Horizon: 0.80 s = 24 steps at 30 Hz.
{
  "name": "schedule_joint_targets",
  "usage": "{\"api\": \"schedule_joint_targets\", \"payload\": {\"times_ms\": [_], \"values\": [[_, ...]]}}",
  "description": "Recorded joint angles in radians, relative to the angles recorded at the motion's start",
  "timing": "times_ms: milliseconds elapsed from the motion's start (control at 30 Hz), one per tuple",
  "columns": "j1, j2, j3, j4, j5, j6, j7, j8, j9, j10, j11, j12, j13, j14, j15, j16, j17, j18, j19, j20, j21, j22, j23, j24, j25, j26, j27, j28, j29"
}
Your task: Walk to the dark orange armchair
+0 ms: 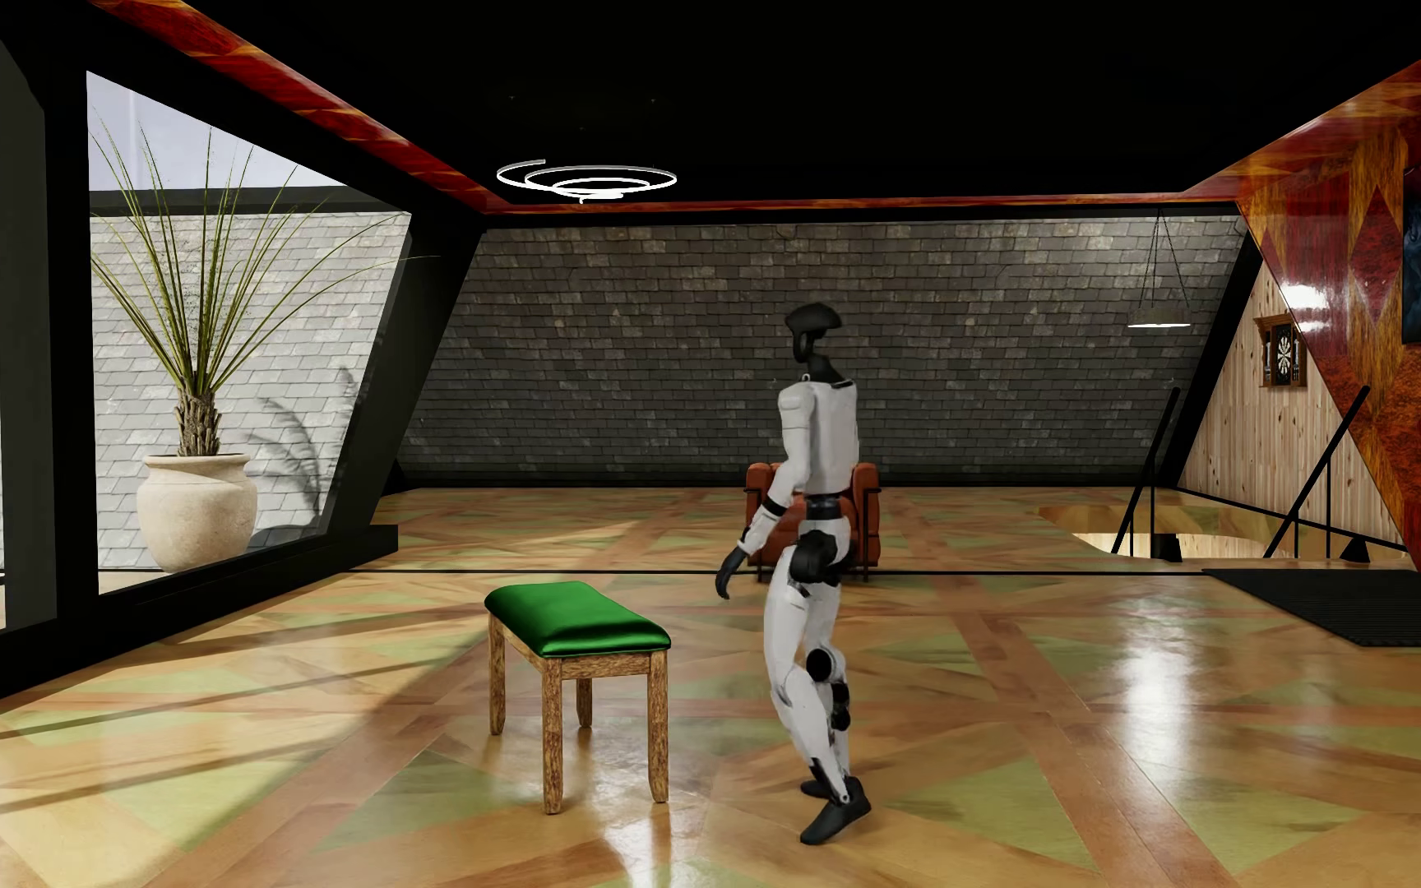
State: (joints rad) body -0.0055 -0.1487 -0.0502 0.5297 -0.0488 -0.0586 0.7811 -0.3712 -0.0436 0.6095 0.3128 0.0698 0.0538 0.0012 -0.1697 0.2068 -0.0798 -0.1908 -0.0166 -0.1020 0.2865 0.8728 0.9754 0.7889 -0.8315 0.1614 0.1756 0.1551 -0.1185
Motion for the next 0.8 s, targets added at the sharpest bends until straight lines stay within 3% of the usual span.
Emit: {"api": "schedule_joint_targets", "payload": {"times_ms": [67,100,167,233,267,300,367,433,500,533,600,667,700,733,767,800], "values": [[-0.048,0.003,0.004,0.171,0.108,0.039,-0.033,0.063,0.026,0.221,0.038,-0.005,-0.018,-0.029,-0.035,0.011,0.024,0.149,-0.034,0.003,0.017,-0.047,0.041,-0.015,-0.02,-0.015,0.01,0.005,0.003],[-0.105,0.015,0.015,0.19,0.159,0.058,-0.127,0.109,0.04,0.299,0.043,-0.001,-0.028,-0.09,-0.042,0.008,0.027,0.178,-0.049,0.006,0.021,-0.074,0.05,-0.022,-0.025,-0.021,0.008,0.012,0.001],[-0.223,0.034,0.034,0.103,0.229,0.084,-0.342,0.217,0.056,0.358,0.058,0.019,-0.041,-0.146,-0.05,-0.019,0.033,0.142,-0.072,0.017,-0.016,-0.115,0.052,-0.037,0.003,-0.029,0.02,0.026,-0.001],[-0.299,0.049,0.045,-0.038,0.27,0.099,-0.482,0.326,0.062,0.304,0.073,0.035,-0.028,-0.195,-0.052,-0.044,0.052,0.156,-0.087,0.009,-0.13,-0.132,-0.025,-0.042,0.103,-0.043,0.015,0.003,0.031],[-0.339,0.06,0.051,-0.13,0.286,0.103,-0.569,0.379,0.066,0.259,0.075,0.039,-0.009,-0.21,-0.052,-0.048,0.054,0.167,-0.094,-0.003,-0.185,-0.134,-0.095,-0.029,0.152,-0.056,-0.02,-0.015,0.047],[-0.376,0.075,0.054,-0.232,0.298,0.105,-0.666,0.431,0.069,0.207,0.071,0.032,0.002,-0.22,-0.051,-0.057,0.055,0.158,-0.101,-0.02,-0.214,-0.136,-0.169,-0.009,0.168,-0.054,-0.068,-0.031,0.036],[-0.435,0.106,0.052,-0.43,0.316,0.105,-0.847,0.528,0.076,0.088,0.06,0.035,0.021,-0.191,-0.047,-0.068,0.046,0.129,-0.115,-0.043,-0.23,-0.131,-0.31,0.018,0.12,-0.049,-0.194,-0.047,-0.125],[-0.485,0.133,0.038,-0.499,0.333,0.105,-0.828,0.605,0.084,-0.056,0.048,0.052,0.026,-0.108,-0.042,-0.059,0.065,0.119,-0.132,-0.066,-0.244,-0.125,-0.395,0.029,0.112,-0.047,-0.284,-0.06,-0.285],[-0.509,0.164,0.025,-0.535,0.349,0.103,-0.772,0.663,0.089,-0.24,0.032,0.065,0.016,-0.029,-0.034,-0.041,0.071,0.06,-0.152,-0.091,-0.23,-0.11,-0.431,0.034,0.122,-0.043,-0.313,-0.072,-0.267],[-0.506,0.184,0.022,-0.566,0.352,0.099,-0.802,0.687,0.091,-0.347,0.022,0.067,0.01,0.009,-0.031,-0.035,0.065,0.032,-0.164,-0.1,-0.216,-0.099,-0.441,0.034,0.113,-0.038,-0.317,-0.076,-0.242],[-0.504,0.222,0.02,-0.6,0.363,0.091,-0.871,0.72,0.097,-0.436,0.021,0.064,0.003,0.016,-0.029,-0.023,0.054,-0.027,-0.192,-0.106,-0.184,-0.076,-0.431,0.037,0.078,-0.02,-0.32,-0.08,-0.256],[-0.501,0.271,0.025,-0.609,0.373,0.081,-0.91,0.746,0.098,-0.351,0.027,0.065,0.003,0.034,-0.028,-0.023,0.044,0.014,-0.219,-0.083,-0.154,-0.061,-0.36,0.03,0.046,0.002,-0.304,-0.066,-0.306],[-0.481,0.294,0.028,-0.609,0.365,0.072,-0.892,0.75,0.093,-0.35,0.027,0.07,0.004,0.074,-0.005,-0.033,0.042,0.072,-0.227,-0.062,-0.148,-0.057,-0.296,0.021,0.052,0.01,-0.273,-0.051,-0.269],[-0.449,0.313,0.031,-0.604,0.354,0.058,-0.858,0.738,0.086,-0.36,0.042,0.075,0.006,0.117,0.031,-0.047,0.041,0.093,-0.23,-0.037,-0.149,-0.054,-0.219,0.01,0.067,0.016,-0.22,-0.033,-0.186],[-0.423,0.317,0.034,-0.609,0.341,0.038,-0.833,0.723,0.077,-0.368,0.073,0.077,0.006,0.122,0.086,-0.062,0.033,0.091,-0.232,-0.015,-0.143,-0.049,-0.136,-0.001,0.067,0.019,-0.149,-0.016,-0.096],[-0.399,0.311,0.038,-0.62,0.334,0.015,-0.819,0.701,0.068,-0.367,0.119,0.073,0.017,0.098,0.153,-0.076,0.018,0.084,-0.236,0.004,-0.109,-0.033,-0.068,-0.009,0.029,0.016,-0.08,-0.003,-0.01]]}}
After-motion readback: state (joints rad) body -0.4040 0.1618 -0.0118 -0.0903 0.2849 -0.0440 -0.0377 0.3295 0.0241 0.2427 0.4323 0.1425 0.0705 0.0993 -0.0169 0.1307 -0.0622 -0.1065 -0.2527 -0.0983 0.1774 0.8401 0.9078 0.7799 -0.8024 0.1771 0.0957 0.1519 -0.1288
